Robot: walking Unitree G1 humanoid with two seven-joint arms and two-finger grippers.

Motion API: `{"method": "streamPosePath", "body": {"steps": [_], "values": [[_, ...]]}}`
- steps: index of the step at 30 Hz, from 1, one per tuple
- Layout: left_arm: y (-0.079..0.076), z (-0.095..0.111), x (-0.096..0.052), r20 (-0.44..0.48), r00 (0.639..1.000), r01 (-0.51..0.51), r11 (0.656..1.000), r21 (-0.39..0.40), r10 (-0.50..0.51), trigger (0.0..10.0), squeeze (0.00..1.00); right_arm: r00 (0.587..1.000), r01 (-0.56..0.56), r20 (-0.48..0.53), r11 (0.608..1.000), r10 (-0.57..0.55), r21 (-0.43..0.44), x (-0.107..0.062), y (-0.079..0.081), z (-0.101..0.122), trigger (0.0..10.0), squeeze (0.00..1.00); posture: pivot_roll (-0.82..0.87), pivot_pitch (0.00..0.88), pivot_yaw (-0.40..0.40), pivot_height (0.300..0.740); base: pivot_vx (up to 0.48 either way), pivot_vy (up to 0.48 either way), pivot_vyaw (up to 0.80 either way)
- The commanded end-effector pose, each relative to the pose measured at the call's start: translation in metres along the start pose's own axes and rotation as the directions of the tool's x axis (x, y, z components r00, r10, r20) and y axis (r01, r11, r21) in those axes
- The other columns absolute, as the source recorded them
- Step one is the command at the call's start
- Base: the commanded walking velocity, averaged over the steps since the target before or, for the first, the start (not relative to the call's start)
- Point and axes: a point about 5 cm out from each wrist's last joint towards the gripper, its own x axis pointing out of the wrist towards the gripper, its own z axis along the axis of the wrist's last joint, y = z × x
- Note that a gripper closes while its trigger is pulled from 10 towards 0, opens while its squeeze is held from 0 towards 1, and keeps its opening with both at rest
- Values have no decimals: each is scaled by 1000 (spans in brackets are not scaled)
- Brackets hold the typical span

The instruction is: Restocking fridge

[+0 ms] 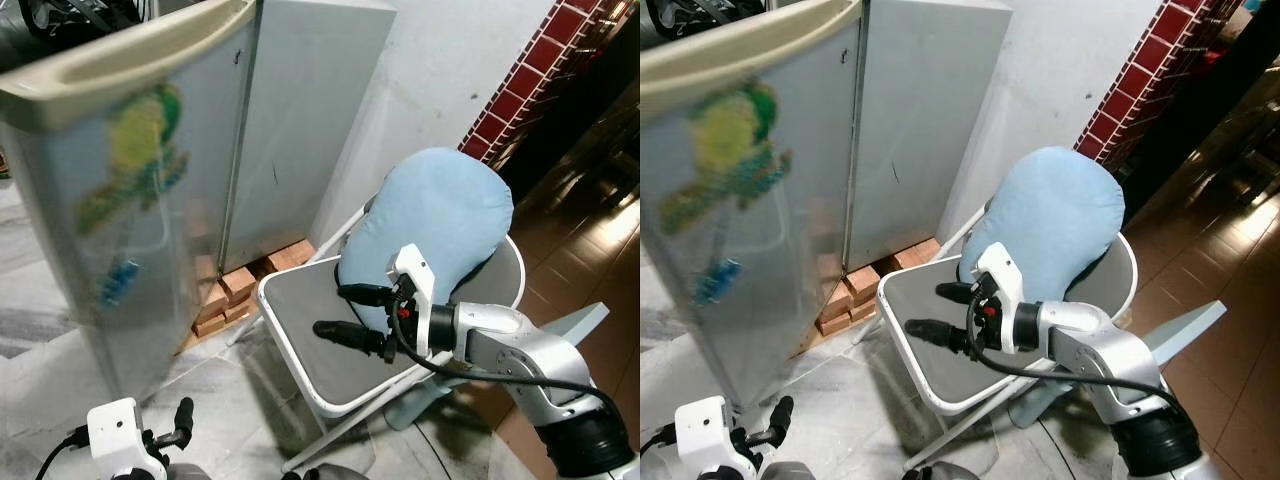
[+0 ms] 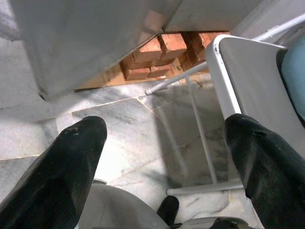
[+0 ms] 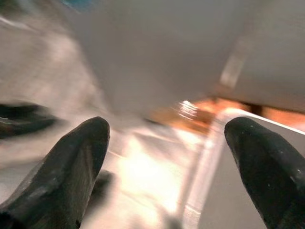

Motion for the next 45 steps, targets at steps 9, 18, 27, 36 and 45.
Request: {"method": "streamPosePath", "body": {"steps": [9,18,27,36,45], "values": [[3,46,22,212,977,-35,984,173,-2,10000,0,742,666,-104,746,-663,-9,-38,-51,-59,10000,0,150,0,-190,716,0,0,0],[-23,73,50,280,951,47,957,287,-130,10000,0,608,792,18,608,-794,58,-51,-48,-60,10000,0,17,0,-86,716,0,0,0],[-45,92,64,293,919,143,916,375,-264,10000,0,554,823,71,558,-830,103,-61,-37,-61,10000,0,-19,0,-27,716,0,0,0],[-52,92,62,290,909,192,918,346,-299,10000,0,548,817,188,569,-815,88,-62,-35,-32,10000,0,-7,0,-55,716,0,267,0],[-47,96,58,307,912,165,929,332,-272,10000,0,534,816,190,561,-824,140,-63,-33,-22,10000,0,5,0,-47,716,0,480,0]]}}
